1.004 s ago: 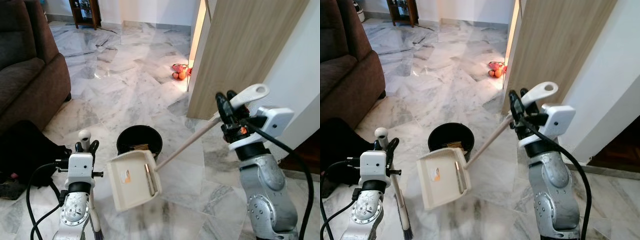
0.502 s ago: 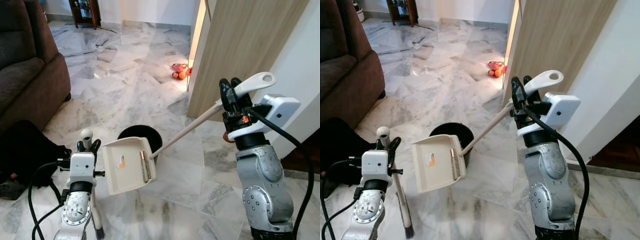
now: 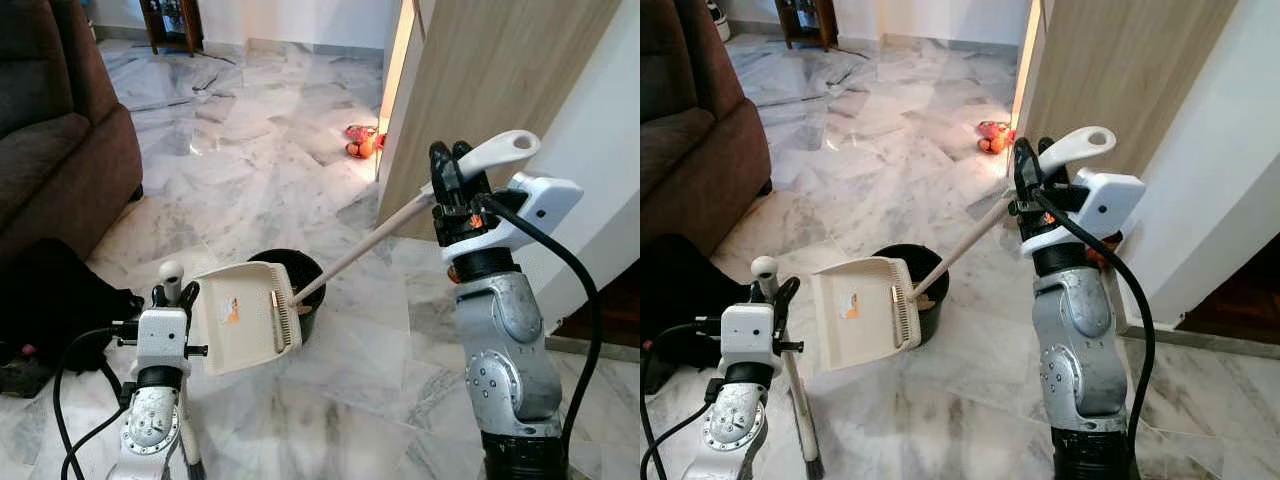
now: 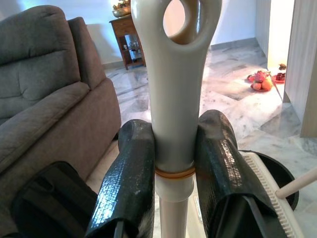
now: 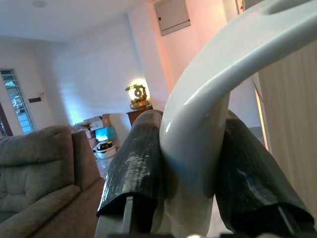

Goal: Sweep floor

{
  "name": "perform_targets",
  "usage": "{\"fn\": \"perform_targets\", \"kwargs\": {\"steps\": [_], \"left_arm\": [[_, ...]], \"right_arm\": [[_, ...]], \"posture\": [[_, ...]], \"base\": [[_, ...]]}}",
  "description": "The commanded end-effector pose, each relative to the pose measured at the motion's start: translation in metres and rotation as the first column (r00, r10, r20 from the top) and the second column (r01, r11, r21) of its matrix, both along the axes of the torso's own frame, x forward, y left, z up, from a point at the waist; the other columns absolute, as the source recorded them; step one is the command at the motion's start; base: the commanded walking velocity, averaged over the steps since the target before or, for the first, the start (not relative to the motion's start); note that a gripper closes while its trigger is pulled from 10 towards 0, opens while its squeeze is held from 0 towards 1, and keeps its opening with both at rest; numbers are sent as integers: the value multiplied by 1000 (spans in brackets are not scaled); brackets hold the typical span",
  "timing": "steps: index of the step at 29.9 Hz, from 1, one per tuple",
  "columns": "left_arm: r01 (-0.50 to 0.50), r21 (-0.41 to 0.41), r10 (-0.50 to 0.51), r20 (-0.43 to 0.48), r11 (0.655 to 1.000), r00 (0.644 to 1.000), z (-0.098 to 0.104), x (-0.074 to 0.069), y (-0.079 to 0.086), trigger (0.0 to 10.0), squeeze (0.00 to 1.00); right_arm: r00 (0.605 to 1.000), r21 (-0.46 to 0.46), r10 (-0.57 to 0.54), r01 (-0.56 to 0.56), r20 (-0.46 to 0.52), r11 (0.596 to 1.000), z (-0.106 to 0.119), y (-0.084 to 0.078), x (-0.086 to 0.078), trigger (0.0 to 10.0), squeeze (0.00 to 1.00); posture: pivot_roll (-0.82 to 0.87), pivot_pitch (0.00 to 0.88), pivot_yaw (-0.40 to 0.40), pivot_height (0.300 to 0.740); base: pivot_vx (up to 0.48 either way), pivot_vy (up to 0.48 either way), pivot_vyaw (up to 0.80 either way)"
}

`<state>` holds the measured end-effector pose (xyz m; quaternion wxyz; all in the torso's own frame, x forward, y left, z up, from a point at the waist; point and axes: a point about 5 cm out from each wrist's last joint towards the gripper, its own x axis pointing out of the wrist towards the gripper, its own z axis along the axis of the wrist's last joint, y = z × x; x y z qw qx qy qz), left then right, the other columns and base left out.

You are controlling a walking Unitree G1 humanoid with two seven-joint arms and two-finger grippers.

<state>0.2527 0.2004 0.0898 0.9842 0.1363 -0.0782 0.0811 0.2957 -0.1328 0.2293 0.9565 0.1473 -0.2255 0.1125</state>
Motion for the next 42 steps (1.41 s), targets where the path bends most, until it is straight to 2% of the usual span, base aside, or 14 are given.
{"fn": "perform_targets", "kwargs": {"steps": [1,8,30,42], "left_arm": [[-4,22,4,34,1000,999,7,-2,3,10000,0],[-9,24,8,33,1000,999,7,-2,4,10000,0],[-12,30,11,37,999,999,8,-3,4,10000,0],[-19,39,18,32,999,999,8,-2,4,10000,0]], "right_arm": [[998,27,-11,9,69,1000,13,-1,0,10000,0],[998,22,-8,6,55,1000,6,4,4,10000,0],[999,-6,14,-14,46,1000,-1,8,3,10000,0],[999,-20,14,-13,38,1000,-3,9,3,10000,0]], "posture": [[135,84,-44,740],[139,78,-43,740],[141,57,-44,740],[141,61,-45,740]], "base": [[0,0,0],[0,0,0],[0,0,0],[304,0,0]]}}
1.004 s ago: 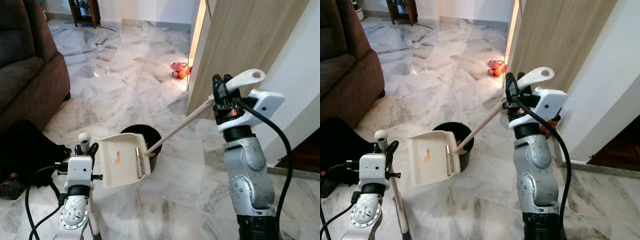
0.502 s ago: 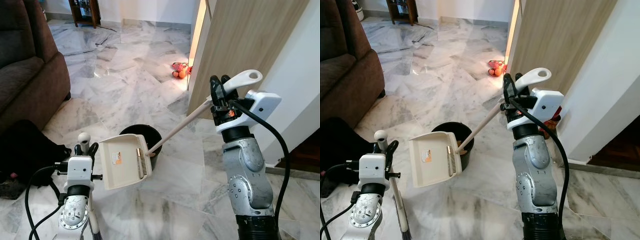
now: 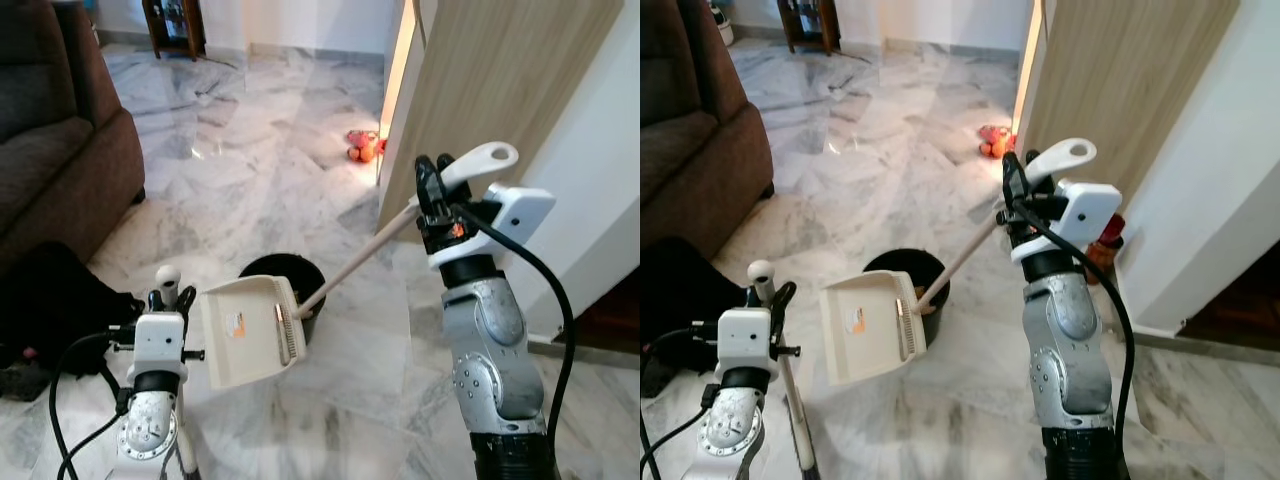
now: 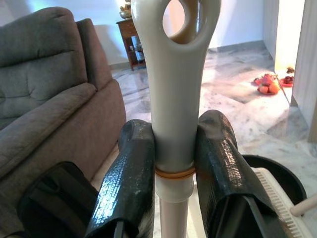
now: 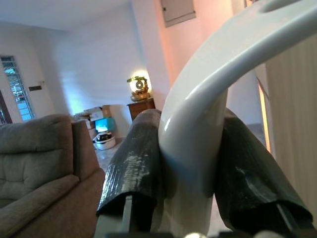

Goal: Sweep floor

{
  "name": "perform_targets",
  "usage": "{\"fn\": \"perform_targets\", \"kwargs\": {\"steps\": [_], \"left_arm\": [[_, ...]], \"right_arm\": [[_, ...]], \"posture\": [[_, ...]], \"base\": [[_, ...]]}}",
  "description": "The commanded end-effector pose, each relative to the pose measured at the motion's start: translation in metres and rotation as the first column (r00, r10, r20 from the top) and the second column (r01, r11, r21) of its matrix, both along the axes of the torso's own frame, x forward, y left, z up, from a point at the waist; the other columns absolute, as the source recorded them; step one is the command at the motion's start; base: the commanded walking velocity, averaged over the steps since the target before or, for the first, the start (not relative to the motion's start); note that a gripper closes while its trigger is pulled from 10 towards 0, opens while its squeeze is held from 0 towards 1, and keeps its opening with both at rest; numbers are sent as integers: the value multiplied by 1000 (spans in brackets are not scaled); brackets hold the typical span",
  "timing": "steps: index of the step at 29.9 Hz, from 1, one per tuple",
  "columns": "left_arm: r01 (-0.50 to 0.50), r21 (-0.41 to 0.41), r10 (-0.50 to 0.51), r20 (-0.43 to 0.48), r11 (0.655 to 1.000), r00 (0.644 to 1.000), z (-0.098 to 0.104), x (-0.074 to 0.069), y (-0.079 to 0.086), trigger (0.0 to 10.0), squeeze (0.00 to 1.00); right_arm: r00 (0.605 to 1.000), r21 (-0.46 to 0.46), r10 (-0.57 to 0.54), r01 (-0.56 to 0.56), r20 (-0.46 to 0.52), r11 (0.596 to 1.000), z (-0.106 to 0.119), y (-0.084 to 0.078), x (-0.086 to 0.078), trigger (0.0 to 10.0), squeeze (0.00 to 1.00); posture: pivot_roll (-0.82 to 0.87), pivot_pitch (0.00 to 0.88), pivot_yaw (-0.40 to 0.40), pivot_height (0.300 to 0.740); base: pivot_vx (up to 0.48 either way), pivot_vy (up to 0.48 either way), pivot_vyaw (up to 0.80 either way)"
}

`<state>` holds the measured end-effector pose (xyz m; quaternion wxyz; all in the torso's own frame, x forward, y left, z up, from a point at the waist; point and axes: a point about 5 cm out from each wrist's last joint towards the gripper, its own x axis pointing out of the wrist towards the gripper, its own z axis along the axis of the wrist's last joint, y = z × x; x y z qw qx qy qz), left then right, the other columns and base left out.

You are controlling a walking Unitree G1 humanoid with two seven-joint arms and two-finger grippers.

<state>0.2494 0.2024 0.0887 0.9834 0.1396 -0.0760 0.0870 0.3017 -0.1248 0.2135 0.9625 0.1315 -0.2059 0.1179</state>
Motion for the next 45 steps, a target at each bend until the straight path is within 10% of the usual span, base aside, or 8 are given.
{"fn": "perform_targets", "kwargs": {"steps": [1,45], "left_arm": [[-6,34,5,35,999,999,9,1,2,10000,0],[-11,24,10,62,1000,998,12,2,1,10000,0]], "right_arm": [[997,23,6,-8,72,1000,13,1,-3,10000,0],[995,27,35,-37,90,999,17,6,-5,10000,0]], "posture": [[141,62,-46,740],[142,70,-49,740]], "base": [[364,0,0],[319,0,126]]}}
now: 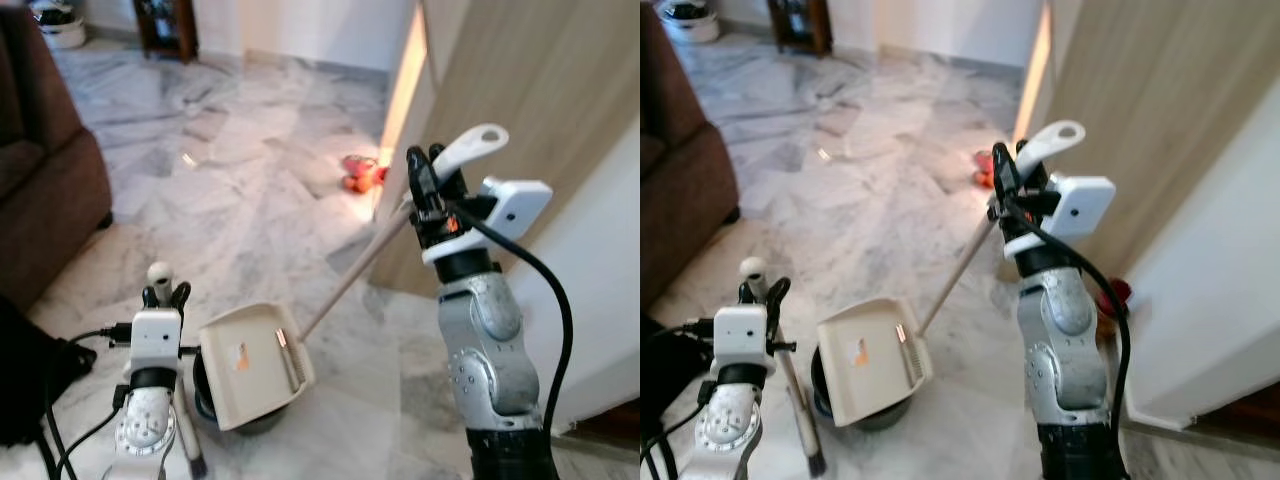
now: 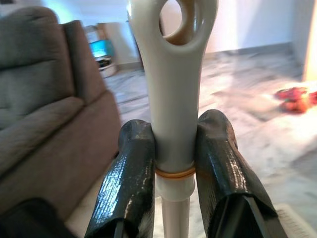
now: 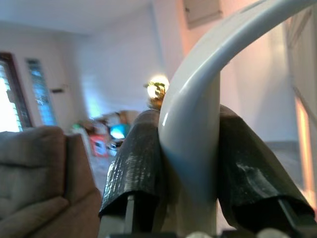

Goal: Sweep floor

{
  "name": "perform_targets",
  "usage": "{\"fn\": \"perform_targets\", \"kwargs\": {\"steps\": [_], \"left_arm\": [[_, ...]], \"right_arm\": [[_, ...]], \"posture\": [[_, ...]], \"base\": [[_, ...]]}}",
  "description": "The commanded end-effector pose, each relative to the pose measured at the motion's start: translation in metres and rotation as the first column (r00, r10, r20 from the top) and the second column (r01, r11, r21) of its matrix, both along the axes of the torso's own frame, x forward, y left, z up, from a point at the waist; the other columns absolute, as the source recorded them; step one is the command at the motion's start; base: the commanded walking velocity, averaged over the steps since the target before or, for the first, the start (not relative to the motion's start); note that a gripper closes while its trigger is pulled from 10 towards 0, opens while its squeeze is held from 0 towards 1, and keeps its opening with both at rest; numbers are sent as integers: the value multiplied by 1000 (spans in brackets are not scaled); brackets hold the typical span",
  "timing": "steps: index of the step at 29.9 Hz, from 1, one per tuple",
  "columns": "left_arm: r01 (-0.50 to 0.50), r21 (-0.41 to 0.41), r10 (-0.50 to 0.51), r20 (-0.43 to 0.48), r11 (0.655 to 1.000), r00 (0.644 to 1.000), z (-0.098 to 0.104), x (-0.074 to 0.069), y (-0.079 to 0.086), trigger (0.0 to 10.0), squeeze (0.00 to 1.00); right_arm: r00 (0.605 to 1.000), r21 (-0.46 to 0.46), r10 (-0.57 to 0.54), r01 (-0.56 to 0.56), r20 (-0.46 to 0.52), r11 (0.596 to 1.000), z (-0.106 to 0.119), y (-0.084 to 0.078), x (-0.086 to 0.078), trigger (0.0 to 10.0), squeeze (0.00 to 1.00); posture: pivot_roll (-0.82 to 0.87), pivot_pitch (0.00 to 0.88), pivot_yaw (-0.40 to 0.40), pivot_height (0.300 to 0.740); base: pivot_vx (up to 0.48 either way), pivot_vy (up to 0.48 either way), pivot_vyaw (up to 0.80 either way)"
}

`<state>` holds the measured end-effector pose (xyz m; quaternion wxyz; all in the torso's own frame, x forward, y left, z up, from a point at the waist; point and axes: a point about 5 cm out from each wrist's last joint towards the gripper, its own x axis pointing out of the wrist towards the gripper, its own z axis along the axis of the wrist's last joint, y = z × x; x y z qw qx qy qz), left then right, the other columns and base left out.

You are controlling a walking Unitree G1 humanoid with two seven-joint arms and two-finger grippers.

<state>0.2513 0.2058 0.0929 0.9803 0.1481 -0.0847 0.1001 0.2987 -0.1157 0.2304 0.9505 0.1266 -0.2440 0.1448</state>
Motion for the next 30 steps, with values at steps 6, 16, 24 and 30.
{"fn": "perform_targets", "kwargs": {"steps": [6,16,24,30], "left_arm": [[20,7,-20,40,1000,999,7,0,-3,10000,0],[20,7,-21,43,1000,999,8,0,-3,10000,0],[21,5,-21,46,1000,999,8,0,-4,10000,0],[23,4,-24,46,1000,999,8,0,-4,10000,0]], "right_arm": [[1000,48,-3,3,0,999,0,-2,-2,10000,0],[999,56,33,-34,22,998,6,13,-8,10000,0],[995,101,31,-40,91,994,26,22,-14,10000,0],[988,84,31,-44,149,995,39,25,-15,10000,0]], "posture": [[140,72,-50,740],[140,81,-48,740],[140,83,-48,740],[137,80,-51,740]], "base": [[0,0,0],[0,0,0],[0,0,0],[0,0,0]]}}
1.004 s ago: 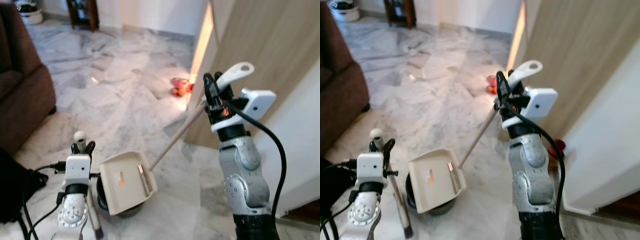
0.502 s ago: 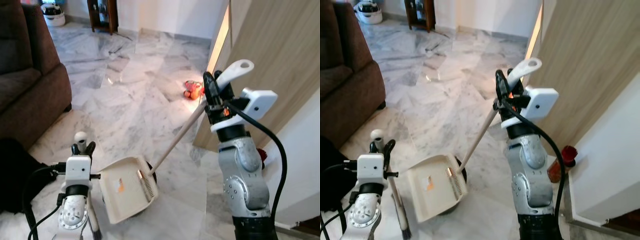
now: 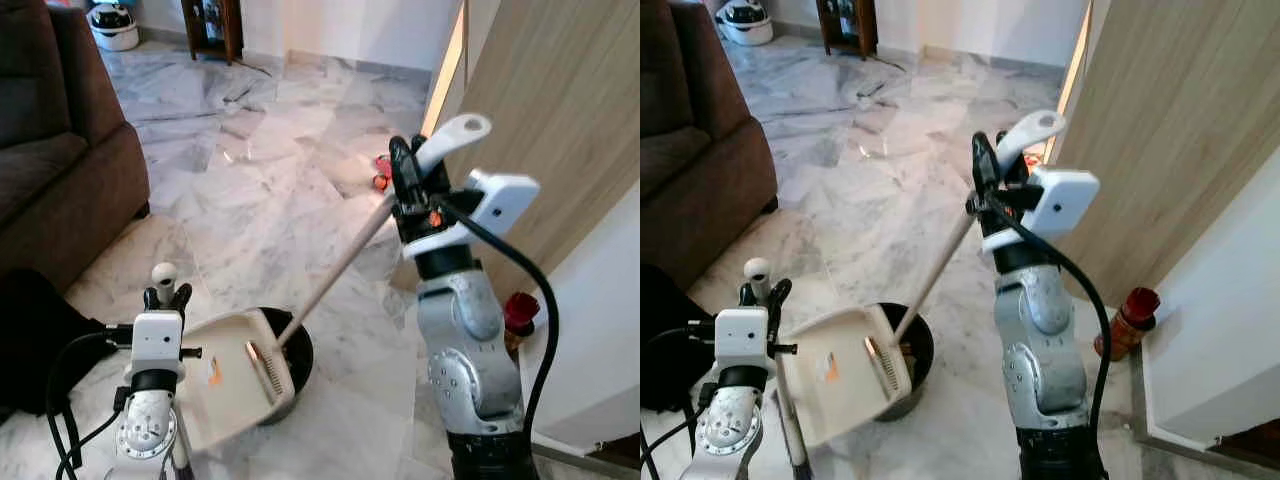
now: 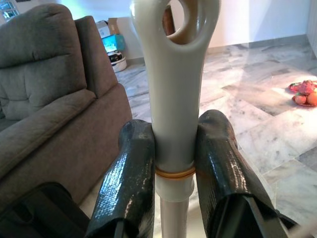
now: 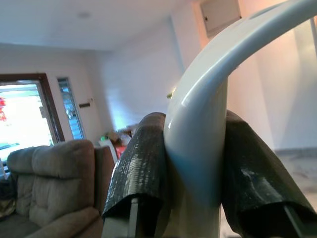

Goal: Sweep floor

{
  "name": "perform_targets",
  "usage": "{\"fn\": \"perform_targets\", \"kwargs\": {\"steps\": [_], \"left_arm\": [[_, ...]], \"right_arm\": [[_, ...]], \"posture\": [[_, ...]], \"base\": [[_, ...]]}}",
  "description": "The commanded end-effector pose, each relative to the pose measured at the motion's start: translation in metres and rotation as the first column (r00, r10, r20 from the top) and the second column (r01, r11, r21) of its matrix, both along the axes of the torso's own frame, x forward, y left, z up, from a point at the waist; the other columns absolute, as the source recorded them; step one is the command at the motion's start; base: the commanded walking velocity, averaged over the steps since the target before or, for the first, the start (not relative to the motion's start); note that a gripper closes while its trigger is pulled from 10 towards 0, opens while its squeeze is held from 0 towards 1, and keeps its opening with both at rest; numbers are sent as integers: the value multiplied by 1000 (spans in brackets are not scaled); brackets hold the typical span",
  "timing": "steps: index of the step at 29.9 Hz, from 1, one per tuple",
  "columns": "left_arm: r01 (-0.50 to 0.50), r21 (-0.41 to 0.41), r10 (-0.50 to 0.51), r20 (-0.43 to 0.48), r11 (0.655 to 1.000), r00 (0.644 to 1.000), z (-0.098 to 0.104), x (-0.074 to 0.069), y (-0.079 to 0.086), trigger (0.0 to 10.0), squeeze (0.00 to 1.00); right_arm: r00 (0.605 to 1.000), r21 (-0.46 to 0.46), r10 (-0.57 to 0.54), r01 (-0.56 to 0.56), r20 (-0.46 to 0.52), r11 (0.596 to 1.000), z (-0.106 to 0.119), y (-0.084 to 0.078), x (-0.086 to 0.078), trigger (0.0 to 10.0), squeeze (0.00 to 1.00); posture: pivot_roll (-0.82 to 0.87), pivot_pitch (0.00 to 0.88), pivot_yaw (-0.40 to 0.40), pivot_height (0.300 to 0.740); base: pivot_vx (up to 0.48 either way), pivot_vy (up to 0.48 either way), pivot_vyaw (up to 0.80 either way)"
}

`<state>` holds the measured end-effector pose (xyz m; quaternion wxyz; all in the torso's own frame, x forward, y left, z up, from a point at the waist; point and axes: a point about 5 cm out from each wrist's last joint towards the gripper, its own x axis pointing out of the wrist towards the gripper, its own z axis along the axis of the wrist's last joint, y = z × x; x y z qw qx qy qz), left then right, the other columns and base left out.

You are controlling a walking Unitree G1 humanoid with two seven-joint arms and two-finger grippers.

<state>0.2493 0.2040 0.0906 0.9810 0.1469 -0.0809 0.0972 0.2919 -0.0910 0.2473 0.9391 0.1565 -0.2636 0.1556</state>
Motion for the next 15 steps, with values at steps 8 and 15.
{"fn": "perform_targets", "kwargs": {"steps": [8,15], "left_arm": [[21,6,-22,51,1000,998,9,1,-3,10000,0],[27,6,-27,53,1000,998,10,3,-4,10000,0]], "right_arm": [[993,14,-9,7,118,1000,22,5,-10,10000,0],[977,-51,-27,39,210,998,28,15,-18,10000,0]], "posture": [[143,77,-50,740],[142,71,-48,740]], "base": [[0,0,0],[0,0,0]]}}
